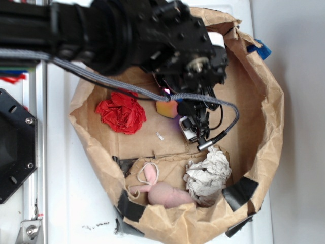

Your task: Grab the green sponge.

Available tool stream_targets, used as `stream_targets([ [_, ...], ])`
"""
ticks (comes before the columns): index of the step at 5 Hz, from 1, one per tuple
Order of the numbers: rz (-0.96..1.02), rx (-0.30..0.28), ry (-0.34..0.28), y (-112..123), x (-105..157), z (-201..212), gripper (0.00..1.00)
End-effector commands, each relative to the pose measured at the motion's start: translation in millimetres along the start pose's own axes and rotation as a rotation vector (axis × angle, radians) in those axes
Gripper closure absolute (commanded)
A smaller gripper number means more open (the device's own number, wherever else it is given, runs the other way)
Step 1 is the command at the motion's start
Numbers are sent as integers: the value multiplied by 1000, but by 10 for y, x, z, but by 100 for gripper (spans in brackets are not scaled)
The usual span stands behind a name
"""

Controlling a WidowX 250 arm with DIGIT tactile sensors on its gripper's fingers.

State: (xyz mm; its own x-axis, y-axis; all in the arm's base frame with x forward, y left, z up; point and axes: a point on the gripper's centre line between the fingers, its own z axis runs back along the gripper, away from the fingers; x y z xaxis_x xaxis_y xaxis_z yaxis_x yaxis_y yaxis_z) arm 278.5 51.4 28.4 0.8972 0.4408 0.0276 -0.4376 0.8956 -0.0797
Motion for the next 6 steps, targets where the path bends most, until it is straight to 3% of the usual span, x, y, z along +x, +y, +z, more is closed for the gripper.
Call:
stream_targets([
  [1, -44, 18, -38, -106, 86, -55, 0],
  [2, -60, 1, -48, -115, 86, 2, 100],
  [6, -109, -7, -83, -139, 63, 206, 100],
])
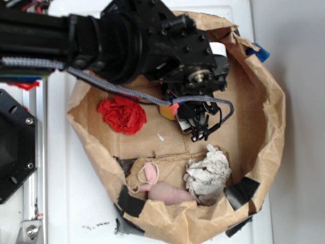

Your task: Grab the green sponge.

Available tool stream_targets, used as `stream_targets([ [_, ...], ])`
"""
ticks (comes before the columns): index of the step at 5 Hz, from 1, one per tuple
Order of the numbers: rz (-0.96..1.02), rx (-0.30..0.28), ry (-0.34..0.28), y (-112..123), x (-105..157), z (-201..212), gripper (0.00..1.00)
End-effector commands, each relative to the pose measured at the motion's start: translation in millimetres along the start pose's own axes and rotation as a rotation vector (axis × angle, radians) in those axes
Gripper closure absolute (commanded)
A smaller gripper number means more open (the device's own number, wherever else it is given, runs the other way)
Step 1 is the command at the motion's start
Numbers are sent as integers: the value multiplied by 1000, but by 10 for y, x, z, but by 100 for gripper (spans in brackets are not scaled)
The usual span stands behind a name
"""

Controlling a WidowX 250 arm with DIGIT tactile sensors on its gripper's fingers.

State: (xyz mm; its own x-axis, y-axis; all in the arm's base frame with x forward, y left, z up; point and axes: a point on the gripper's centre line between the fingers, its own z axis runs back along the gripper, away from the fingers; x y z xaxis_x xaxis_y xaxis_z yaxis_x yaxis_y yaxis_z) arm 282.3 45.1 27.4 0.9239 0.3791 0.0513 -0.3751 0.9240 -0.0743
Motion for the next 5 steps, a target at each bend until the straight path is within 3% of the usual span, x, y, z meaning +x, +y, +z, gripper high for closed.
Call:
stream_targets([
  [1, -120, -25, -136, -237, -44, 719, 100],
  [3, -302, -96, -42, -415, -287, 1499, 100],
  [5, -308, -40, -70, -402, -328, 1477, 100],
])
